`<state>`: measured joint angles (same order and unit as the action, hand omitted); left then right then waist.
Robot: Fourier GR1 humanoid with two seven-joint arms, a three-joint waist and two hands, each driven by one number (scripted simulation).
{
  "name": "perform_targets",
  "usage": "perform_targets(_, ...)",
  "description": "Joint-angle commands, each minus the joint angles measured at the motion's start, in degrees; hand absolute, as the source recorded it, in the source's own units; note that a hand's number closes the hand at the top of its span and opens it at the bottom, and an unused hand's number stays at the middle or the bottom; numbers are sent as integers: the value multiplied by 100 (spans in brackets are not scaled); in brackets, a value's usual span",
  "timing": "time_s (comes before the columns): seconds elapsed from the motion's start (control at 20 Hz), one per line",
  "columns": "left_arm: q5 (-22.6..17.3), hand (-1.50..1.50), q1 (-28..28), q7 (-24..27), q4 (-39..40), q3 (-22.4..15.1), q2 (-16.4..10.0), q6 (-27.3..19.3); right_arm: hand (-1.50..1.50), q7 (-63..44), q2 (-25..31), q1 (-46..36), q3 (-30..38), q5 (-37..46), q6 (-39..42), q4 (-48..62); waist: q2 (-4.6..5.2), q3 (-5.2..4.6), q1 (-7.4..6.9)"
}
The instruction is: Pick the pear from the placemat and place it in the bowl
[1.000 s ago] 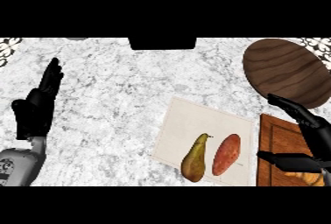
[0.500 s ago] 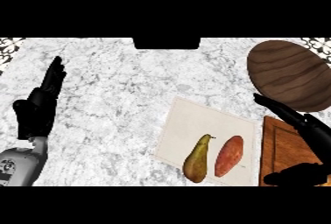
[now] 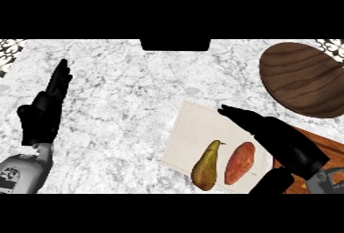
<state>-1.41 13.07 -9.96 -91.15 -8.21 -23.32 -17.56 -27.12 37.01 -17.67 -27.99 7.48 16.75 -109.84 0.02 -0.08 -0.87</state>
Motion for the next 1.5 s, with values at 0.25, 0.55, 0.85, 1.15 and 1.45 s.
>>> perform_targets(0.25,407,0,-53,260,295,-27,418,-136,-150,-967,-903,-433,-720,529,805,633,-1,6,74)
perform_targets(0.55,430,0,136,11,176,132,392,147,-150,-1440,-1513,-423,-1002,1137,1047,1143,-1,8,73)
perform_targets(0.85,401,0,-141,22,-58,528,423,383,-150,-1231,-2052,-414,-847,1764,1269,1671,-4,8,67)
perform_targets(1.15,458,0,597,-390,314,767,415,654,-150,-426,-2036,-97,-578,2126,1186,2048,4,9,110)
perform_targets(1.45,848,0,-230,221,-44,673,754,686,-150,-7,-2490,-22,-361,2794,1176,2635,-5,8,74)
